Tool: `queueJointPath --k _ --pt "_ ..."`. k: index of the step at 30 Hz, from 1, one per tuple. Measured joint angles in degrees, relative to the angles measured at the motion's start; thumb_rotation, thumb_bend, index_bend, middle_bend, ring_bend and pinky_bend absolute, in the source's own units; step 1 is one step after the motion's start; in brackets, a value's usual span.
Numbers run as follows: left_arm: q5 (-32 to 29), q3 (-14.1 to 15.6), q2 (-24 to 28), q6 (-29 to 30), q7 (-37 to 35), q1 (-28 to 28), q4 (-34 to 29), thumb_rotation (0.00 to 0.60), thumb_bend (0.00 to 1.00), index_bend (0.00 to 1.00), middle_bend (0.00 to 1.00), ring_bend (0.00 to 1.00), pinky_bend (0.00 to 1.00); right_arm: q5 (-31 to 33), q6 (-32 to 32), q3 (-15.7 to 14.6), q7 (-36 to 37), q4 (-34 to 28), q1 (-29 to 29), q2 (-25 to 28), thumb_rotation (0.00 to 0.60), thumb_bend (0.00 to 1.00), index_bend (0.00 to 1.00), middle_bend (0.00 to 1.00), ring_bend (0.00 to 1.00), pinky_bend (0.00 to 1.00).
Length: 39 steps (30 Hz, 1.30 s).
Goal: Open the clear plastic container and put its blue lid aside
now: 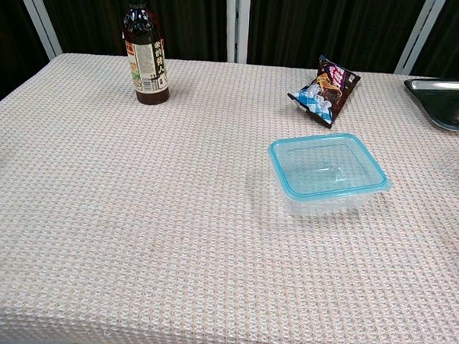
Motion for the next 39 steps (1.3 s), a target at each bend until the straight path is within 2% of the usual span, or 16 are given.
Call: queueJointPath --k 8,27,34,39 --pt "-0.9 0.06 0.16 -0.72 0.57 -0.18 -0.71 0.6 0.0 0.1 0.06 0.0 0.01 0.17 -1.01 0.13 -0.28 -0.02 0.89 -0.18 0.6 0.0 0.0 0.0 0.0 0.0" --pt "0.46 0.47 1.54 3.17 1.41 1.78 -3.19 0.6 0.0 0.1 0.06 0.0 0.01 -0.54 1.3 -0.78 3.05 1.72 -0.86 0.26 0.6 0.02 0.0 0.0 0.0 0.0" --pt "0.58 0.55 0.96 1.8 2.07 1.1 -3.3 0.6 0.0 0.1 0.06 0.0 0.01 -0.1 -3.04 0.19 1.5 3.86 2.55 -2.02 0.6 0.03 0.0 0.0 0.0 0.0" --pt "0.49 0.37 0.85 1.62 2.04 0.93 -3.22 0.6 0.0 0.1 0.06 0.0 0.01 0.1 -8.76 1.29 1.45 6.72 7.26 -5.78 0.6 0.03 0.0 0.0 0.0 0.0"
